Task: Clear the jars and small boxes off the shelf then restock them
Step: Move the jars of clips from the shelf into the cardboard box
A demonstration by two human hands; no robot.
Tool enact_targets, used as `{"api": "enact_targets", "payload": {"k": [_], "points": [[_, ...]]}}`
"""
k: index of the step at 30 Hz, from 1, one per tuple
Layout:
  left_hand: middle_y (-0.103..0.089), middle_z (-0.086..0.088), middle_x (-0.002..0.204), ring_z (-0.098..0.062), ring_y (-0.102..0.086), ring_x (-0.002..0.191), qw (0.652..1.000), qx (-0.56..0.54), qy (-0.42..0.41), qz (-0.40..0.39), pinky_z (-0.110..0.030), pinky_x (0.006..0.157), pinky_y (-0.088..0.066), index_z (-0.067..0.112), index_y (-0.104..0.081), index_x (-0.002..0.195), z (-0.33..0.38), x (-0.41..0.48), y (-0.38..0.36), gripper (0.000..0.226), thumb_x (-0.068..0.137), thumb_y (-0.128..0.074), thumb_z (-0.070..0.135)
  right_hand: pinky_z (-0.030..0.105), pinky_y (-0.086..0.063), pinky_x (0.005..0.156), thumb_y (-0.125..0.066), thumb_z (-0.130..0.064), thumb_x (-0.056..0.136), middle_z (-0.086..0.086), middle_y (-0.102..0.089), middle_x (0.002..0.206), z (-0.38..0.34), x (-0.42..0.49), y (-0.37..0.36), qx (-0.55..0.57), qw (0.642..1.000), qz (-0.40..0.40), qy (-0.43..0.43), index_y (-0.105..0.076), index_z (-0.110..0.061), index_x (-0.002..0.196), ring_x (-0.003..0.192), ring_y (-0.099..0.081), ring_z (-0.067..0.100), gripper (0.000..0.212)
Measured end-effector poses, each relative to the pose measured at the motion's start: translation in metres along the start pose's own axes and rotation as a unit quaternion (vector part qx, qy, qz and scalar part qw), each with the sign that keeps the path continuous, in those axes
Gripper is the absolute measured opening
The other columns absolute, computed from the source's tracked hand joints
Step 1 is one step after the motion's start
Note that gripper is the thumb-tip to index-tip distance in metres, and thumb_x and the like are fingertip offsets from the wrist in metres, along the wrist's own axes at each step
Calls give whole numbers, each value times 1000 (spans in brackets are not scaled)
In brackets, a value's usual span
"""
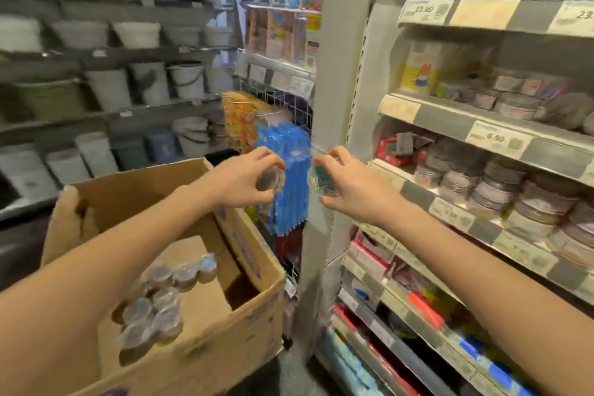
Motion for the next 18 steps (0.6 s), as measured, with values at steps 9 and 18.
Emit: {"api": "enact_targets", "payload": {"k": [9, 18], "points": [[-37, 4, 131, -14, -53, 99, 983, -8, 158, -97, -32, 86, -46, 25, -41, 132, -108, -80, -33, 58, 82, -67, 35, 32, -39, 68, -62, -26, 86, 7, -36, 129, -90, 98, -91, 60, 987, -64, 137, -37, -16, 137, 98, -54, 29, 58], [-40, 2, 120, -18, -56, 89, 921, -28, 316, -224, -37, 77, -51, 26, -40, 125, -193, -139, -98, 51, 83, -66, 39, 43, -47, 85, -69, -35, 83, 10, -42, 123, -163, 163, -224, 40, 952, -201, 229, -37, -12, 134, 106, -52, 32, 65]]}}
Point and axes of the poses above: each hand's wrist, its own x-axis towards the middle knuckle, its own y-axis out of the back of the hand, z = x × y, the point moved 1 cm from there along x, towards the middle knuckle
